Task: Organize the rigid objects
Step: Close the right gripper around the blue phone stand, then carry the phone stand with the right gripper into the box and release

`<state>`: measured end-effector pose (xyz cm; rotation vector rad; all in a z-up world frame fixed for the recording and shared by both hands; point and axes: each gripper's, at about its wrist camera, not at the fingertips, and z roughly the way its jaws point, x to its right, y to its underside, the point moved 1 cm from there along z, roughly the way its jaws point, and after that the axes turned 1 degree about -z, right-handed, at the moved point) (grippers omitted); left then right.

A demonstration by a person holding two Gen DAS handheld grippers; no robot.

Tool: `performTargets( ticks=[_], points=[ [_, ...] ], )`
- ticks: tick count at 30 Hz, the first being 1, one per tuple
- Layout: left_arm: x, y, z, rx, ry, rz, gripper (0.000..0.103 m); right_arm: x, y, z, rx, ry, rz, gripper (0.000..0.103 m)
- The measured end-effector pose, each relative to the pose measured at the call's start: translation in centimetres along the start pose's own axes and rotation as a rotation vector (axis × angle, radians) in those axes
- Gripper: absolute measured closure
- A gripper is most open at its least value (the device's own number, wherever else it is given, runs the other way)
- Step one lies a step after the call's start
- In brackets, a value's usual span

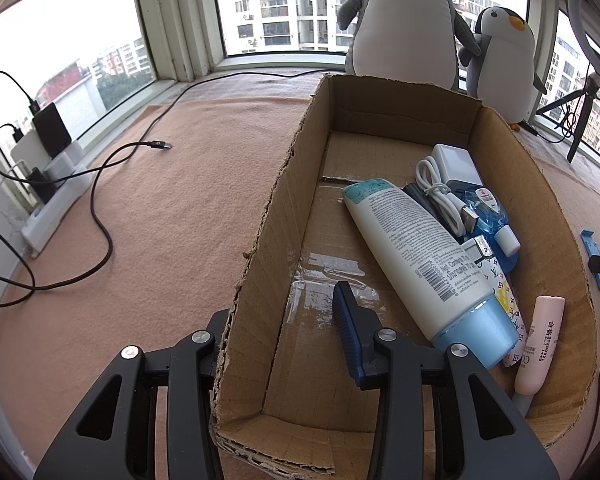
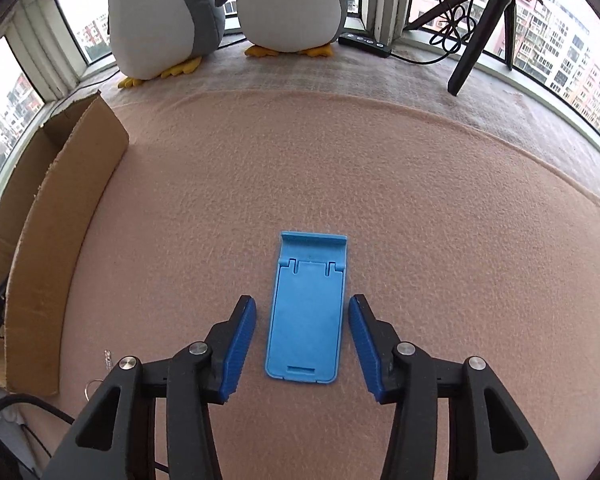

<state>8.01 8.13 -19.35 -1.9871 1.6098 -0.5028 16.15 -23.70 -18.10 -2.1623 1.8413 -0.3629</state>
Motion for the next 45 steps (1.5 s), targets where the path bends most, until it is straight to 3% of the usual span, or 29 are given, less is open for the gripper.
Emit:
performTargets(
  ticks=[2, 15, 29, 38, 45],
  points=[
    [0.0, 0.0, 0.0, 0.0, 0.0, 0.0, 0.064, 0.2, 0.0, -0.1, -0.001, -0.002, 0.002, 0.069],
    [0.1, 0.0, 0.0, -0.001, -0.001, 0.001, 0.064, -0.7, 0.0, -2.6, 0.051, -0.07, 0.021, 0.07],
    [0.1, 0.0, 0.0, -0.001, 0.0, 0.001, 0.064, -10.0, -3.3, -8.8, 0.183, -0.245, -0.133, 0.07],
    [0.1, 0.0, 0.0, 0.0, 0.0, 0.0, 0.064, -16.5, -4.2, -8.8, 0.2, -0.272, -0.246, 0.07],
    [0.1, 0.0, 0.0, 0.001, 0.001, -0.001, 0.064, -19.2, -4.2, -7.9, 0.19, -0.284, -0.278, 0.07]
  ],
)
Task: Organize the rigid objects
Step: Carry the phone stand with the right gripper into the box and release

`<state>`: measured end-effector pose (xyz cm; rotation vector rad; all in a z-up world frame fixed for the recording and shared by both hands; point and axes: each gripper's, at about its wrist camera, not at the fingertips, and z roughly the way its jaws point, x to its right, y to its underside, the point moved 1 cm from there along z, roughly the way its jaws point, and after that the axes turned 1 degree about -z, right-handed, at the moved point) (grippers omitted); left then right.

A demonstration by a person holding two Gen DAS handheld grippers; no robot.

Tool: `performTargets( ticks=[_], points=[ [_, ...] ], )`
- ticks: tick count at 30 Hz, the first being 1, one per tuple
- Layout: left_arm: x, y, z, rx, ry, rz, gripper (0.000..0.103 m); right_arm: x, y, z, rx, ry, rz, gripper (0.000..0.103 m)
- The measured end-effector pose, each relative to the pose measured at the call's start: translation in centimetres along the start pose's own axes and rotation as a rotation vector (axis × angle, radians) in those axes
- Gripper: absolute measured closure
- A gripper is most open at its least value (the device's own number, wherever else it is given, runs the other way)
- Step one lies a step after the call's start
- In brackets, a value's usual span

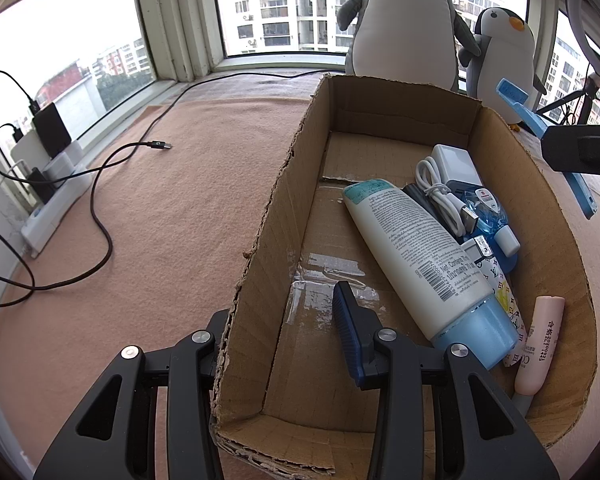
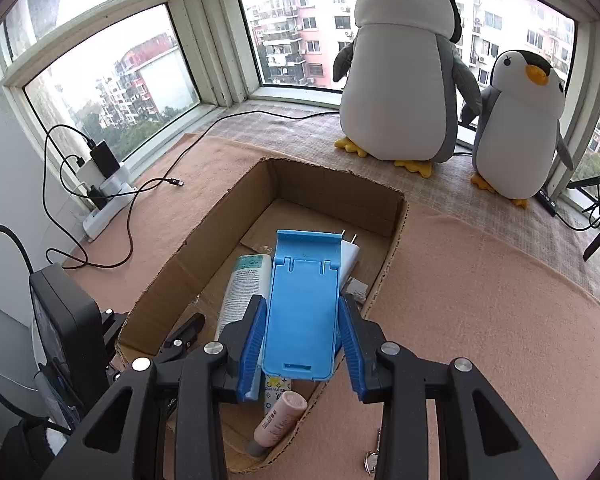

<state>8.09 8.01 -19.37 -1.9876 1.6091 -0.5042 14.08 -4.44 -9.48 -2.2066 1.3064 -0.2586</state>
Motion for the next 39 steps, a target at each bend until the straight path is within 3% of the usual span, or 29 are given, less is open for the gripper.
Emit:
performTargets(
  ticks=[28, 32, 39],
  points=[
    [0.0, 0.0, 0.0, 0.001, 0.001, -0.002, 0.064, -1.3, -0.3, 3.0, -0.046, -0.001, -0.03, 0.069],
    [0.0, 0.0, 0.0, 0.001, 0.001, -0.002, 0.064, -1.3, -0.3, 2.8, -0.044, -0.001, -0.033, 0.061],
    [0.0, 0.0, 0.0, 0.001, 0.001, -0.002, 0.064, -1.0, -0.2, 2.3, -0.041, 0.0, -0.03, 0.058]
  ],
)
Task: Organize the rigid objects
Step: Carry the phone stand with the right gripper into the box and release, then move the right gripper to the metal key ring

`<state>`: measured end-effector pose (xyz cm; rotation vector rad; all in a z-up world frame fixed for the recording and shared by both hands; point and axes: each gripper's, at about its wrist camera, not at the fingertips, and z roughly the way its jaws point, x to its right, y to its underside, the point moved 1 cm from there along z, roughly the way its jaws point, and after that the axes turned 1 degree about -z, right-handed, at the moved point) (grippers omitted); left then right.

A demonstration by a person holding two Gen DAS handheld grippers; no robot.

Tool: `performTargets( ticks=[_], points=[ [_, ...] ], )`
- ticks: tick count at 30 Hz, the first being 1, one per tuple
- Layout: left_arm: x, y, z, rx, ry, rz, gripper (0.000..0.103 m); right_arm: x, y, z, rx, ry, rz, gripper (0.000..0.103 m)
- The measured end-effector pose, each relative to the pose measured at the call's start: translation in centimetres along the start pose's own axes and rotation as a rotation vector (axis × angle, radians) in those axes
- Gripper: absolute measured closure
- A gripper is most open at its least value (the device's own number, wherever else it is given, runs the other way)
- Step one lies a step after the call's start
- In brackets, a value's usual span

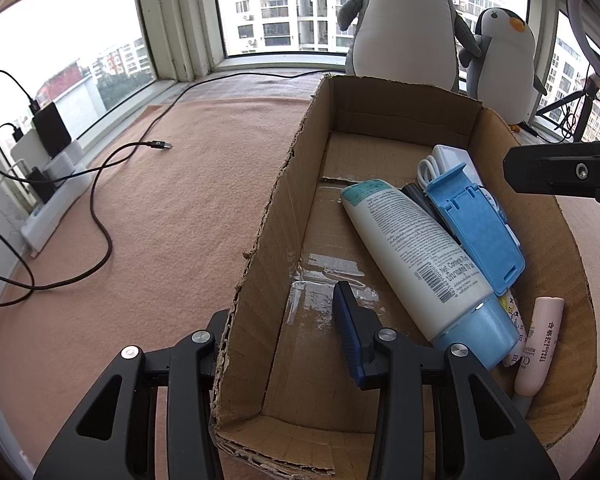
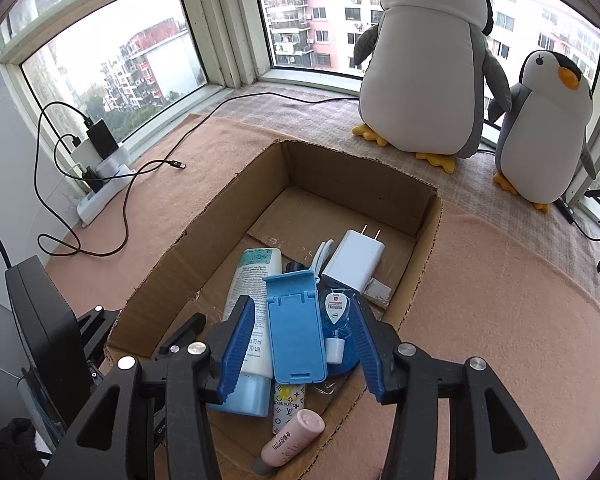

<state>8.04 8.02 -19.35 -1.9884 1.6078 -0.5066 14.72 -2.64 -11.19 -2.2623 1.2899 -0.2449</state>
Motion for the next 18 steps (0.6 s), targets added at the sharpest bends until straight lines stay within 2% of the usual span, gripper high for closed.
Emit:
performTargets(
  ticks=[18],
  points=[
    [0.0, 0.0, 0.0, 0.0, 0.0, -0.001, 0.064, 1.9, 1.4, -2.5, 0.005, 0.004, 0.016, 0.058]
  ],
)
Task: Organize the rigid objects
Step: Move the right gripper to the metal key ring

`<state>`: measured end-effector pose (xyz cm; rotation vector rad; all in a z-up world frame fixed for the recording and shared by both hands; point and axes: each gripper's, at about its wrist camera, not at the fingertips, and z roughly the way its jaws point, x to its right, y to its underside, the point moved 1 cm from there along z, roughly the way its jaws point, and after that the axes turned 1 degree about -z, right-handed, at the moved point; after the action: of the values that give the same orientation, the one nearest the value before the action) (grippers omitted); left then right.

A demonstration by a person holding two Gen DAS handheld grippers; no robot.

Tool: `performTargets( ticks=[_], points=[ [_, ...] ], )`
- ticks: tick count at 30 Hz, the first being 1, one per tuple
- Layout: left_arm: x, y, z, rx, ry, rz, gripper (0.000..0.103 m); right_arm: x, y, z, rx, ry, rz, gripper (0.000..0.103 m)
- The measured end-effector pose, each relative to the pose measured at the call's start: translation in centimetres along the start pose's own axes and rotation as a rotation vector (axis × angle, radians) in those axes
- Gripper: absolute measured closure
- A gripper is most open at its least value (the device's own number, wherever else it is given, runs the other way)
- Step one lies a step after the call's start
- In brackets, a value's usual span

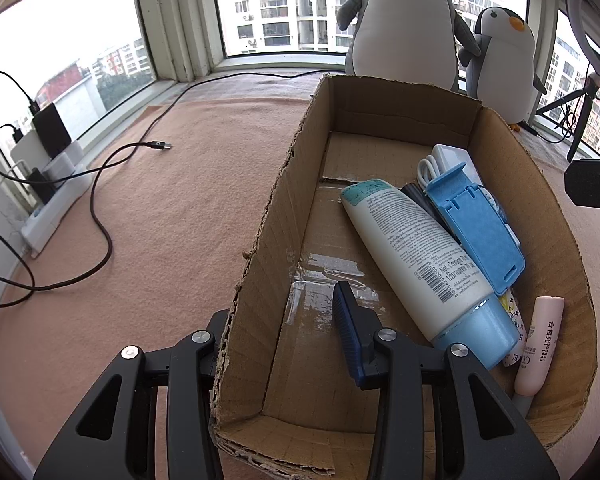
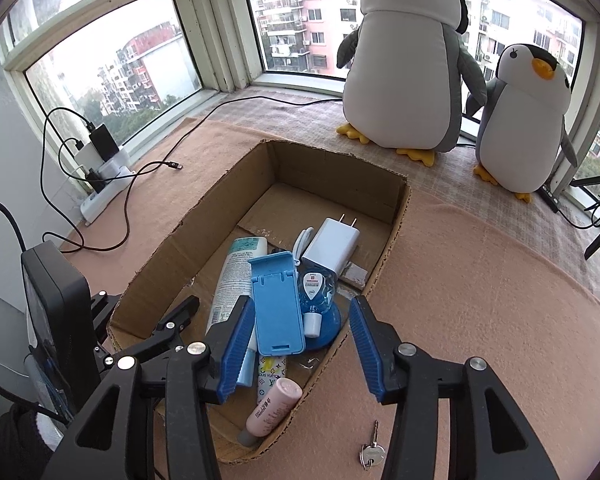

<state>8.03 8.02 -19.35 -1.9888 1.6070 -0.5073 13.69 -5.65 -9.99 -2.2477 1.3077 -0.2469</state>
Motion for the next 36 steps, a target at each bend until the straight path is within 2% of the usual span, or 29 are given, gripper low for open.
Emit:
performTargets(
  ticks=[9, 17, 32, 36],
  points=[
    [0.0, 0.0, 0.0, 0.0, 0.0, 0.0, 0.064, 3.8, 2.3, -1.2, -0.042, -0.001, 0.044, 0.057],
    [0.0, 0.0, 0.0, -0.001, -0.002, 0.004, 0.064, 7.3, 5.6, -0.7, -0.129, -0.01, 0.084, 0.057],
    [0.0, -0.1, 0.0, 0.0, -0.002, 0.004, 0.064, 3.7, 9.3, 0.8, -0.227, -0.018, -0.106, 0.062],
    [0.0, -0.1, 0.0, 0.0, -0.003, 0.004, 0.064, 3.6, 9.8, 1.5, -0.246, -0.022, -0.104, 0.069]
  ],
)
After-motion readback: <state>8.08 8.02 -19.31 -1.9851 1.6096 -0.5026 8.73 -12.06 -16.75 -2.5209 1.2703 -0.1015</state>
